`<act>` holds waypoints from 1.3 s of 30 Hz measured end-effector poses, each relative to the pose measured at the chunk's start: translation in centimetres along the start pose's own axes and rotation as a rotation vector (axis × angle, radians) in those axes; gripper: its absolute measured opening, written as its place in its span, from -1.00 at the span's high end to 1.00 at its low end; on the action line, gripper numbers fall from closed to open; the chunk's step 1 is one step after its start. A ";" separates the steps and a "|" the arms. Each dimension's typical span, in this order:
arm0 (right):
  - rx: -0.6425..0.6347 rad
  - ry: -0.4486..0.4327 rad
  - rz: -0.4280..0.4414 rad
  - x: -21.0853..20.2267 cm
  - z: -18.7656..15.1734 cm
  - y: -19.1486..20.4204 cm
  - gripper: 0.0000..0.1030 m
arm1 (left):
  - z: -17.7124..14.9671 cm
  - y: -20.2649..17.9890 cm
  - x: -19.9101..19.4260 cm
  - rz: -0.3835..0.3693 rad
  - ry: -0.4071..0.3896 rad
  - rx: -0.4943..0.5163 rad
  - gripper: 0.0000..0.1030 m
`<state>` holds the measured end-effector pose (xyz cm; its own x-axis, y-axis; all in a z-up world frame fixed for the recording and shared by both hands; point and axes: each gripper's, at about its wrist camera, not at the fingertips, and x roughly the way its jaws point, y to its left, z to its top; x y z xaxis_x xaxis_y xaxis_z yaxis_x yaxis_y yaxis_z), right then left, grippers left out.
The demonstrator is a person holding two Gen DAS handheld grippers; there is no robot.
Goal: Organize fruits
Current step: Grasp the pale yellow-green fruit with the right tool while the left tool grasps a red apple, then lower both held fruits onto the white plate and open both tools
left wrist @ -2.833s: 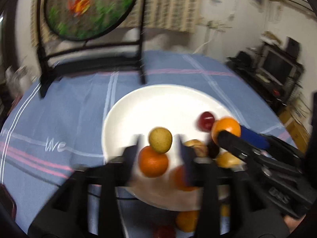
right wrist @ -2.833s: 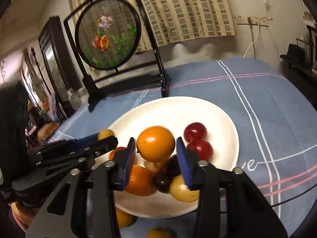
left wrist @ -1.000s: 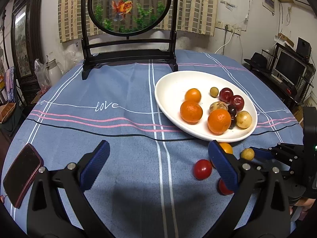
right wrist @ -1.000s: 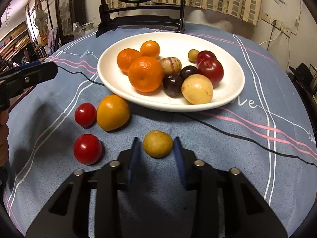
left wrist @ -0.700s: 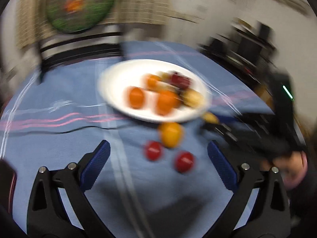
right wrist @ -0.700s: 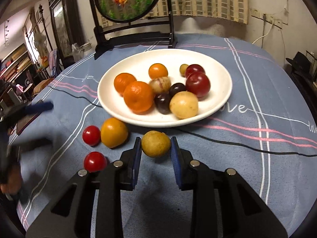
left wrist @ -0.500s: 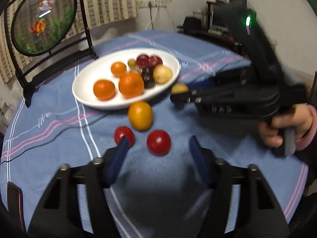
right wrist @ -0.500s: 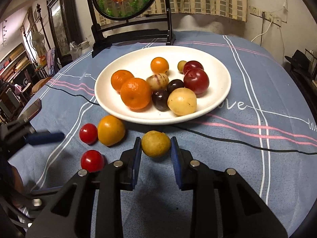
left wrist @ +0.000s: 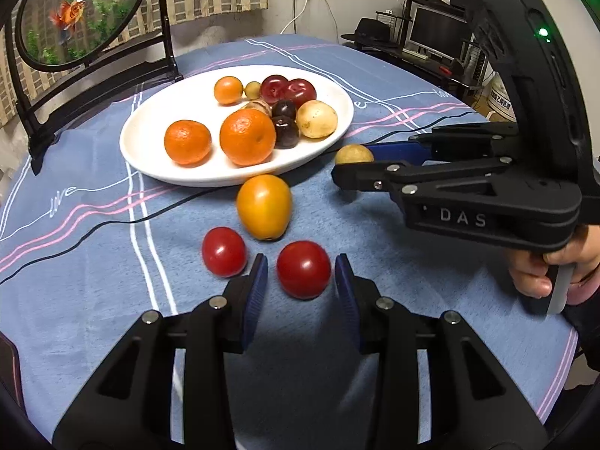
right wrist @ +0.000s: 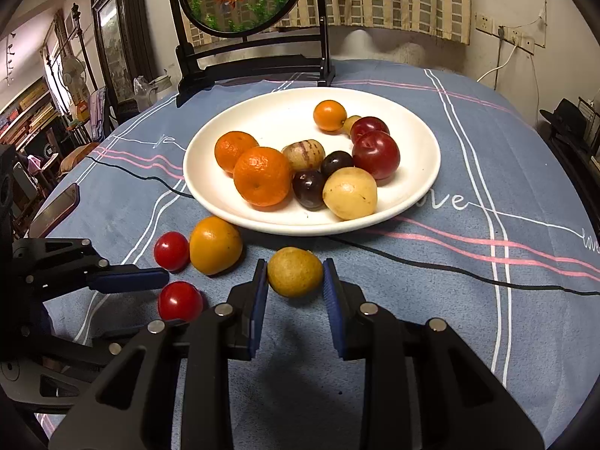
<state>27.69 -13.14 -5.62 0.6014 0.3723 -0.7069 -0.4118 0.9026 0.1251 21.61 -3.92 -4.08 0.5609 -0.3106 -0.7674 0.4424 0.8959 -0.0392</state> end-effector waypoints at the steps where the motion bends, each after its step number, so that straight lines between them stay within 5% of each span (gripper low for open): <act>1: 0.001 0.000 0.001 0.0 0.0 0.0 0.43 | 0.1 -0.1 0.3 -0.003 0.008 -0.003 0.25; 12: 0.006 -0.006 0.004 -0.2 0.1 0.0 0.43 | -0.3 -0.1 1.0 -0.009 0.041 -0.007 0.40; 26: 0.016 -0.081 0.052 -1.7 0.5 -0.1 0.43 | 1.6 1.8 -2.9 -0.094 -0.115 -0.118 0.40; 33: 0.128 -0.254 0.065 -3.2 2.2 -1.5 0.43 | 6.2 5.2 -2.3 -0.055 -0.189 -0.249 0.40; 39: 0.146 -0.276 -0.003 0.0 6.1 -2.2 0.43 | 9.5 8.2 0.0 0.046 -0.201 -0.324 0.40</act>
<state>32.79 -13.81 -1.61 0.7737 0.3964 -0.4942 -0.3194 0.9177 0.2361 31.91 0.38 1.66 0.7155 -0.2952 -0.6332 0.1877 0.9542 -0.2327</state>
